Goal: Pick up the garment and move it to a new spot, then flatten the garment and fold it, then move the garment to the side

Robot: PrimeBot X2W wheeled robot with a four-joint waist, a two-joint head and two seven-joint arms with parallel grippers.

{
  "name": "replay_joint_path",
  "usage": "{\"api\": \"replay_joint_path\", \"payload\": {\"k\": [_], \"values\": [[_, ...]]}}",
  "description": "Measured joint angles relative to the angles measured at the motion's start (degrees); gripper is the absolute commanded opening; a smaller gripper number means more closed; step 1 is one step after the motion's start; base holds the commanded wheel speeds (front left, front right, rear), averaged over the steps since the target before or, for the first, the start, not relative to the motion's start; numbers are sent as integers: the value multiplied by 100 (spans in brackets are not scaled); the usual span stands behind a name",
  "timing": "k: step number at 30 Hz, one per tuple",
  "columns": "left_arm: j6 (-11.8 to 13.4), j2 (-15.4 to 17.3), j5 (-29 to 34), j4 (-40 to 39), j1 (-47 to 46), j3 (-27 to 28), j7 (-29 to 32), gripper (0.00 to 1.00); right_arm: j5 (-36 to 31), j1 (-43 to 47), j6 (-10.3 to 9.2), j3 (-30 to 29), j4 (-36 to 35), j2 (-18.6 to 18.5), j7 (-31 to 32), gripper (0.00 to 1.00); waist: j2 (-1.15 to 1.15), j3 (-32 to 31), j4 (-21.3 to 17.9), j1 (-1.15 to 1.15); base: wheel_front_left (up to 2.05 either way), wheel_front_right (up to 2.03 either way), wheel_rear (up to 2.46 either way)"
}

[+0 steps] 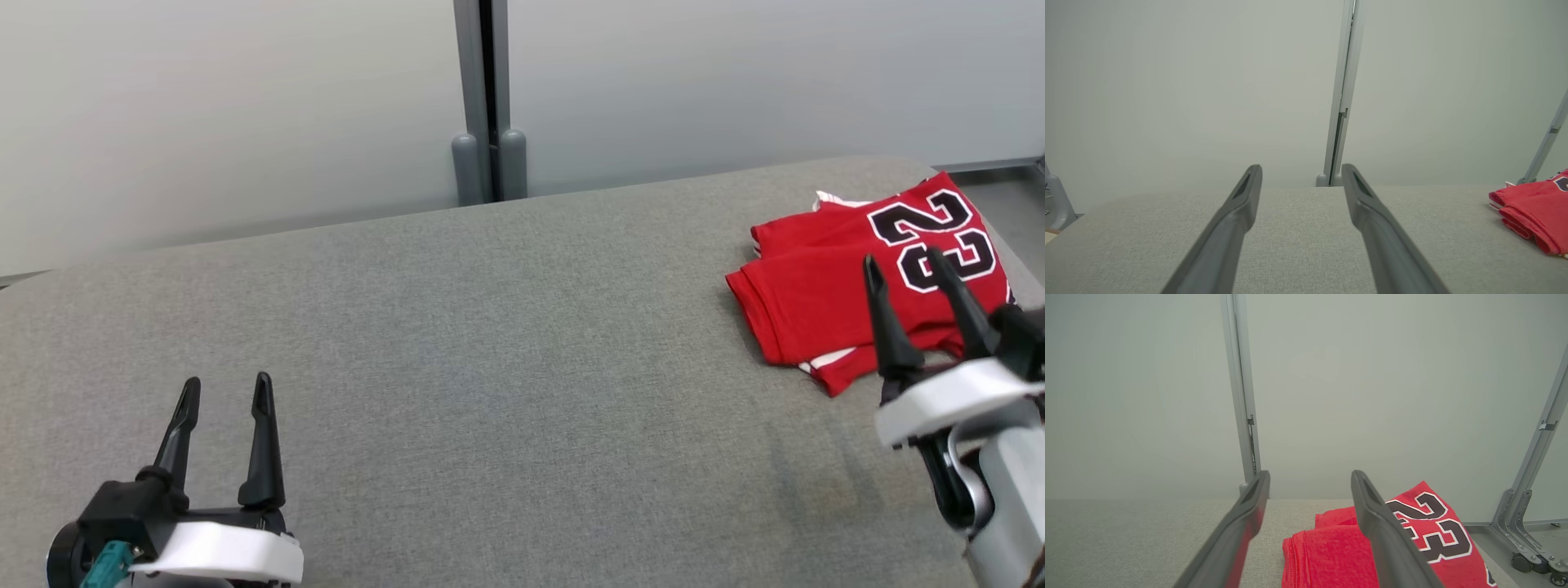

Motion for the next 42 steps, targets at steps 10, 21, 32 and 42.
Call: {"api": "replay_joint_path", "payload": {"k": [10, 21, 32, 42], "values": [[112, -92, 476, 99, 202, -33, 0, 100, -249, 1230, -1, -215, -1120, 315, -1, 100, 0, -131, 189, 0, 0, 0, 0], [-43, -255, 619, 250, 282, 83, 0, 100, -275, 1456, -1, -264, -1354, 535, 20, 100, 0, -165, 228, 0, 0, 0, 0], [-135, -345, 622, 327, 299, 163, 0, 100, -265, 1495, -1, -171, -1406, 537, 99, 100, 0, -176, 240, 0, 0, 0, 0], [-198, -490, 160, 609, 435, 180, 155, 0, 179, 1791, -1, -209, -1192, 736, 226, 0, 0, -169, 257, 0, 0, 0, 0]]}}
